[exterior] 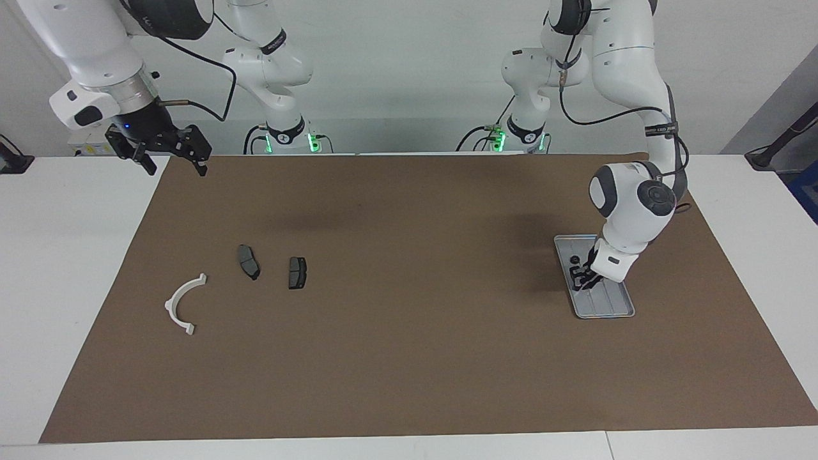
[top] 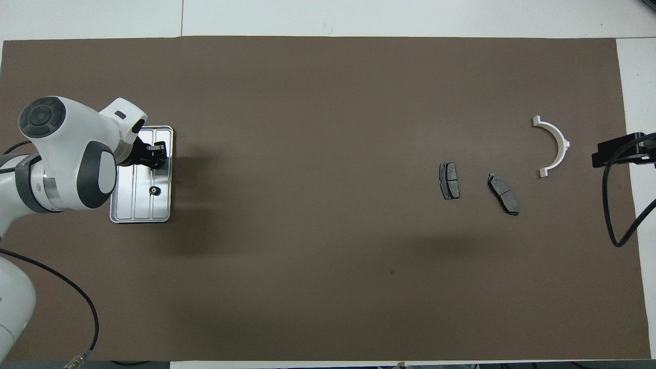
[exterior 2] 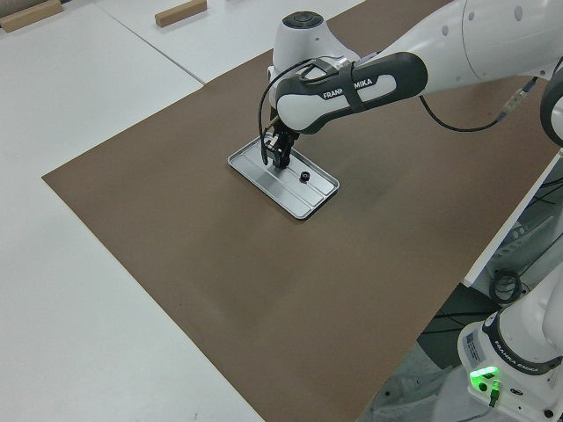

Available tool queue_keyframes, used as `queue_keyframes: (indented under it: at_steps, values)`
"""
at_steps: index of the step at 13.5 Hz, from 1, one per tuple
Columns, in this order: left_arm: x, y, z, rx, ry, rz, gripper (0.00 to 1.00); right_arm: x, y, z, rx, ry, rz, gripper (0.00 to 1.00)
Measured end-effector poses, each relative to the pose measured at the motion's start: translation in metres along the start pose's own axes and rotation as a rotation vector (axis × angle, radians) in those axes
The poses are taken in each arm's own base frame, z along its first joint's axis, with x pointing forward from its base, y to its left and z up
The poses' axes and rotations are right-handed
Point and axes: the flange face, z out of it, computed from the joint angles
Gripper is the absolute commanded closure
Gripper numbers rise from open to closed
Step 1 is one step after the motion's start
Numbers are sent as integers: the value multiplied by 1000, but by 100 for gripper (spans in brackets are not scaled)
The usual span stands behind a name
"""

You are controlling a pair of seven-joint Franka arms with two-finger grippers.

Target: Pick bearing gear from pile to tray

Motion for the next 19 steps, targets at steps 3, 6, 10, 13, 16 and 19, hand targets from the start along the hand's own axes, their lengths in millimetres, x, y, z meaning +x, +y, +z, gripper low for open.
queue_keyframes:
  at_steps: [3,6,10,13,16,19]
  values:
    - [-1,0,2,0,-3,3,0,0,0,0,0,0,0,0]
    - [2,-9,-1,4,-4,-8,0,0,0,-1,0,1,0,0]
    - [12,-32,-55,3,-33,-30,0,-1,0,-1,0,1,0,0]
    - [-2,-37,-111,-1,-45,-35,0,-1,0,-1,0,2,0,0]
    - [-23,-43,-154,-2,-82,-39,0,-2,0,-2,0,3,0,0]
    - [-42,-39,-196,-1,-122,-28,0,-2,0,-2,0,3,0,0]
